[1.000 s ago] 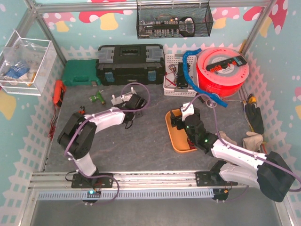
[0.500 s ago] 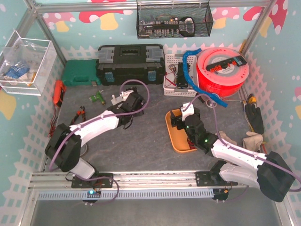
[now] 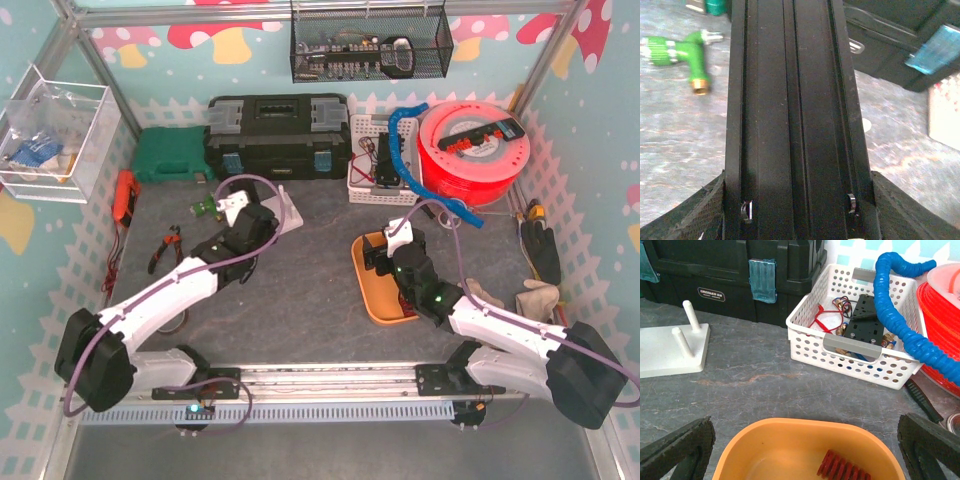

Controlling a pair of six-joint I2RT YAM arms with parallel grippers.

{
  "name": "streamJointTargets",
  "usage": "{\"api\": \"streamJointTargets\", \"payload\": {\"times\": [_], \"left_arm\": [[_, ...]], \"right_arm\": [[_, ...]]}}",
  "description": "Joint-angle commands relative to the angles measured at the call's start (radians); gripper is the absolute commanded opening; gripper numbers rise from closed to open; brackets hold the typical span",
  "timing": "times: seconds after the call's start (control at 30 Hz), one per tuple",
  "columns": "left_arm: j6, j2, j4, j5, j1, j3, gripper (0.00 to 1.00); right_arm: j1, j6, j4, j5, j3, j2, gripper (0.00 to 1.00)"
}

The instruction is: Install the large spring

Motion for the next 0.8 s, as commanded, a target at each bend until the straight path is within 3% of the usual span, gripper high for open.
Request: {"api": "streamJointTargets", "payload": {"times": [0.0, 0.33, 0.47, 0.77], "left_arm": [[-0.045, -0.063, 0.012, -0.054, 0.088, -0.061, 0.17], [-0.119, -0.066, 0.075, 0.115, 0.382, -0.230, 0.12], [-0.133, -0.018, 0.122, 0.150, 0.433, -0.275, 0.13], [-0.130, 0.087, 0.172, 0.193, 0.467, -0.292, 0.27]], "right_arm": [[0.008, 0.000, 0.027, 0.013, -0.015, -0.010, 0.99], [0.008, 0.003, 0.027, 0.004, -0.015, -0.010, 0.99], [0.008, 0.003, 0.027, 0.006, -0.013, -0.006, 0.99], [0.008, 0.008, 0.025, 0.007, -0.007, 0.013, 0.99]]}}
